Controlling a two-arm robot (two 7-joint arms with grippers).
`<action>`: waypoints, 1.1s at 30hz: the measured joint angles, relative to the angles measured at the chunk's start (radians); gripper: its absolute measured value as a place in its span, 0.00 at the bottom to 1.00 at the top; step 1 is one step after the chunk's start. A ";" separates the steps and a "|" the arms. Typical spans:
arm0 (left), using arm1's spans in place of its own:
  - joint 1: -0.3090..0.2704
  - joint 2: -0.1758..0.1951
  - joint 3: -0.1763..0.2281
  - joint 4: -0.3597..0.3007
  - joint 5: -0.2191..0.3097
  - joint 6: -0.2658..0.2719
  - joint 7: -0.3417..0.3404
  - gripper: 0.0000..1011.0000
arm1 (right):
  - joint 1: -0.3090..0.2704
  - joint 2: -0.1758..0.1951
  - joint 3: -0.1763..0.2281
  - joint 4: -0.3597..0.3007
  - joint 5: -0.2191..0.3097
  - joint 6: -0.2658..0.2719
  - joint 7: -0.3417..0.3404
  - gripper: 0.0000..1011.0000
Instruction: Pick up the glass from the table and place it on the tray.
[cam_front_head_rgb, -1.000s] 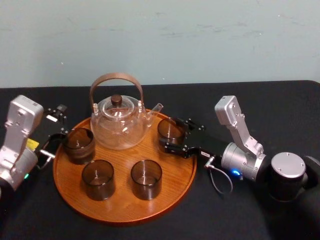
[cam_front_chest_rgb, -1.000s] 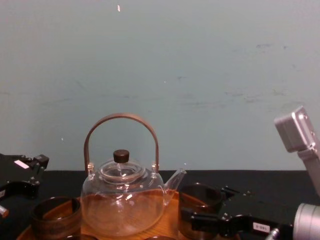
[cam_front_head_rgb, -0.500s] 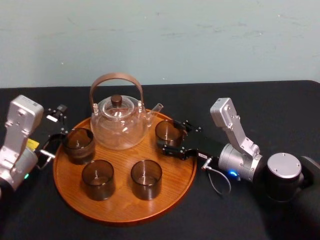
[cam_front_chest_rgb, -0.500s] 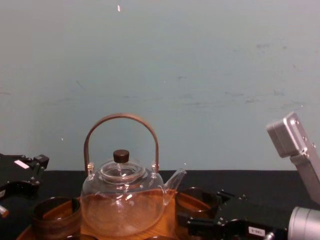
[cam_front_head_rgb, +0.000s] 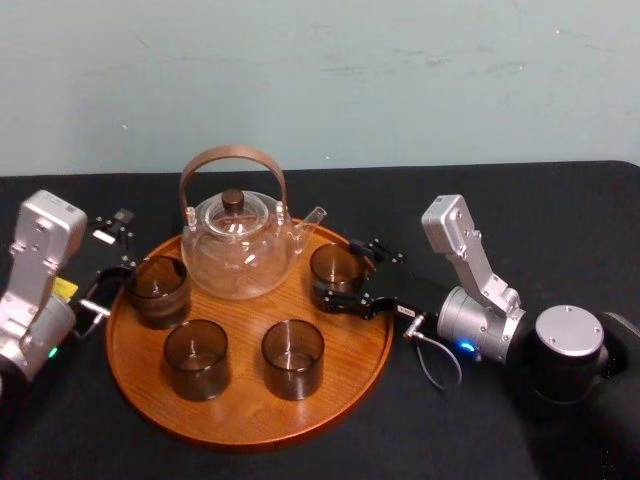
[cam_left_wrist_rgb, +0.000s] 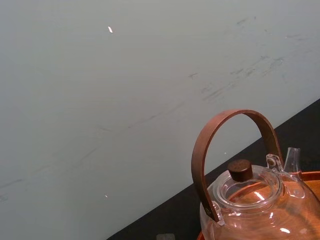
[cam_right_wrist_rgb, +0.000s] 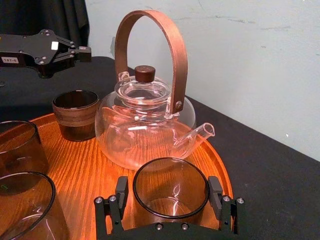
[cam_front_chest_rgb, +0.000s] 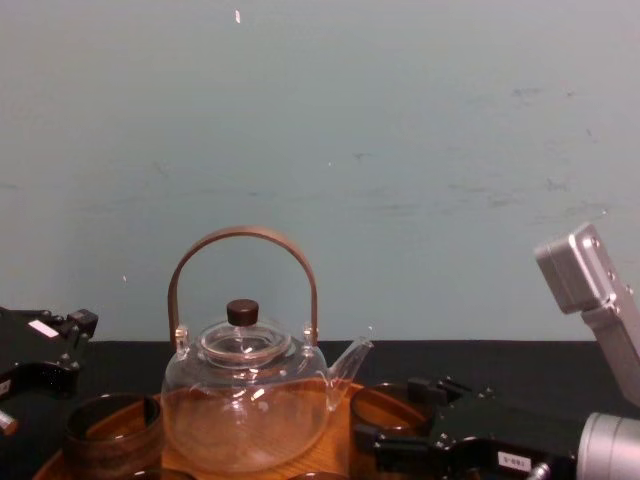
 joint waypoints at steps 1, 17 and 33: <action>0.000 0.000 0.000 0.000 0.000 0.000 0.000 0.00 | 0.000 0.000 0.000 0.000 0.000 0.000 0.000 0.99; 0.000 0.000 0.000 0.000 0.000 0.000 0.000 0.00 | -0.048 0.034 0.026 -0.107 0.024 -0.011 0.000 0.99; 0.000 0.000 0.000 0.000 0.000 0.000 0.000 0.00 | -0.188 0.113 0.120 -0.316 0.030 -0.046 -0.108 0.99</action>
